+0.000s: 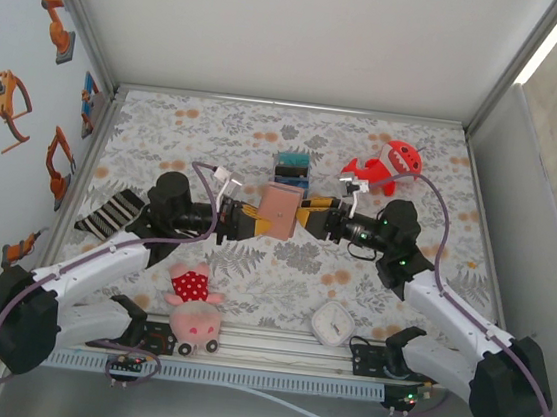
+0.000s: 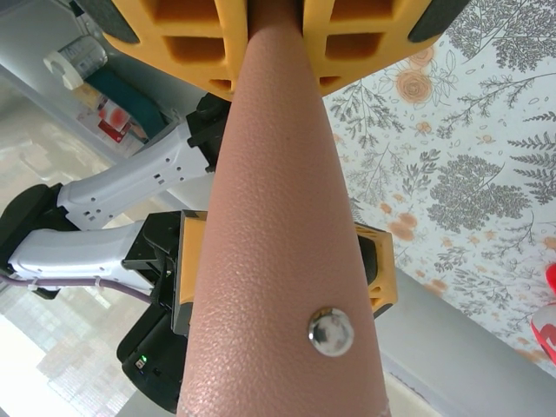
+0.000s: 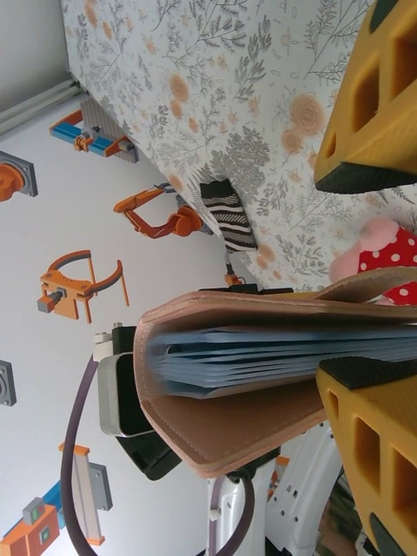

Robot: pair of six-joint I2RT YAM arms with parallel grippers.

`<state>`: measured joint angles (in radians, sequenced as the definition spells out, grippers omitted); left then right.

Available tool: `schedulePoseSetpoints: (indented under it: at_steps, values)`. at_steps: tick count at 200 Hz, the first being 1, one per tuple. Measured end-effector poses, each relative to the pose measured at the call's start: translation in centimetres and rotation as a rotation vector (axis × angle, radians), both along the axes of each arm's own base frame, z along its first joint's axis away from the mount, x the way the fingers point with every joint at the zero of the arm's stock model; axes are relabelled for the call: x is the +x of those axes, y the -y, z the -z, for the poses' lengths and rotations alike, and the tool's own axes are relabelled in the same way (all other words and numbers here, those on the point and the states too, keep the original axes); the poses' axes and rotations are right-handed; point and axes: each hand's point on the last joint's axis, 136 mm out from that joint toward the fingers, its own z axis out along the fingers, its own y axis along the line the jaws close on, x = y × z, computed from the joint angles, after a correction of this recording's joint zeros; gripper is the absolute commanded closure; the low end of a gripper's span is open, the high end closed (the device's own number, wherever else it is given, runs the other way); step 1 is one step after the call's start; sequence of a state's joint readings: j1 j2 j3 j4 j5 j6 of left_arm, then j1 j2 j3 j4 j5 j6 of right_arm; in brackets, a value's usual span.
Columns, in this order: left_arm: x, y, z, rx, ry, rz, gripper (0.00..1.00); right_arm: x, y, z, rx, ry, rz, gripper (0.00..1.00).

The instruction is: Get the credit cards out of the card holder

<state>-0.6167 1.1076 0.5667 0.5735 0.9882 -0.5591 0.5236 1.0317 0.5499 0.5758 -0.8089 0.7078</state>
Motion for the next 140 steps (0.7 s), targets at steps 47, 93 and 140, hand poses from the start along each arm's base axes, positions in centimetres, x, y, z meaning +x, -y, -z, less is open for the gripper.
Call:
schedulePoseSetpoints:
  at_steps: [47,93,140]
  values:
    - [-0.07,0.11,-0.21,-0.007,0.007,0.004,1.0,-0.15,-0.09,-0.33,0.009,0.015,-0.007,0.54]
    - [-0.03,0.15,-0.26,-0.009,0.003,0.001,1.0,-0.15,-0.2,-0.4,0.011,0.021,-0.011,0.62]
    - [-0.04,0.23,-0.37,-0.012,0.008,-0.002,1.0,-0.16,-0.19,-0.54,0.015,0.027,-0.012,0.66]
